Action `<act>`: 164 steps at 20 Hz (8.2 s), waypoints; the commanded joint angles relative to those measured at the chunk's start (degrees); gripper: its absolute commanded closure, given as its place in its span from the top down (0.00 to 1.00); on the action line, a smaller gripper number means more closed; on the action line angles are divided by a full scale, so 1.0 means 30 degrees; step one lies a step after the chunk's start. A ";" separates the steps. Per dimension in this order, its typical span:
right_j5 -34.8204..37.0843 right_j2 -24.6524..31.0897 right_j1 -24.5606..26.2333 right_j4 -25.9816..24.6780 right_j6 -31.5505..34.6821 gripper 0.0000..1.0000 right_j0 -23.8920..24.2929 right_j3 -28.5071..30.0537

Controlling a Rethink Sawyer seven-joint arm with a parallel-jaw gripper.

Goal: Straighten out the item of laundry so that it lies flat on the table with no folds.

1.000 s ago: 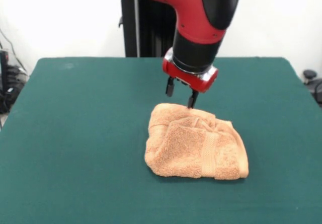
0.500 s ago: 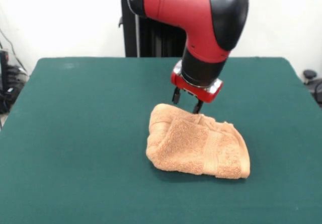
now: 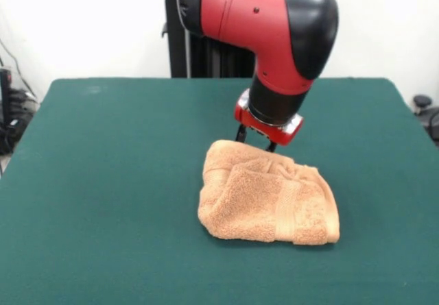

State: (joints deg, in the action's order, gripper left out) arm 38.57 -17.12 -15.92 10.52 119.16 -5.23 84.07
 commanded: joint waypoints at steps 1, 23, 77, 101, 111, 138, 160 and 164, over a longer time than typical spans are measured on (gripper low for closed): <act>-0.0995 0.1530 0.0191 0.1053 0.4413 1.00 -0.0597 0.1427; 0.4715 0.1156 -0.1496 0.1310 0.4737 1.00 0.0009 -0.2489; -0.1857 0.1473 -0.0667 0.1849 0.3897 1.00 -0.0234 0.1383; -0.4242 0.1642 0.1987 0.1884 0.4011 1.00 -0.0475 0.1732; -0.2875 0.1507 0.0958 0.2021 0.3929 1.00 -0.0673 0.2193; -0.2141 0.1145 -0.0633 0.2324 0.4540 0.00 -0.1054 0.2864; 0.7547 0.0104 -0.7242 0.1821 0.3632 0.00 -0.0355 0.2245; 0.9252 0.0083 -0.8007 0.1705 0.3726 0.00 -0.0193 0.1573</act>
State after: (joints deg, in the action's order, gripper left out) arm 55.48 -18.31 -36.36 15.01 119.16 -5.95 88.53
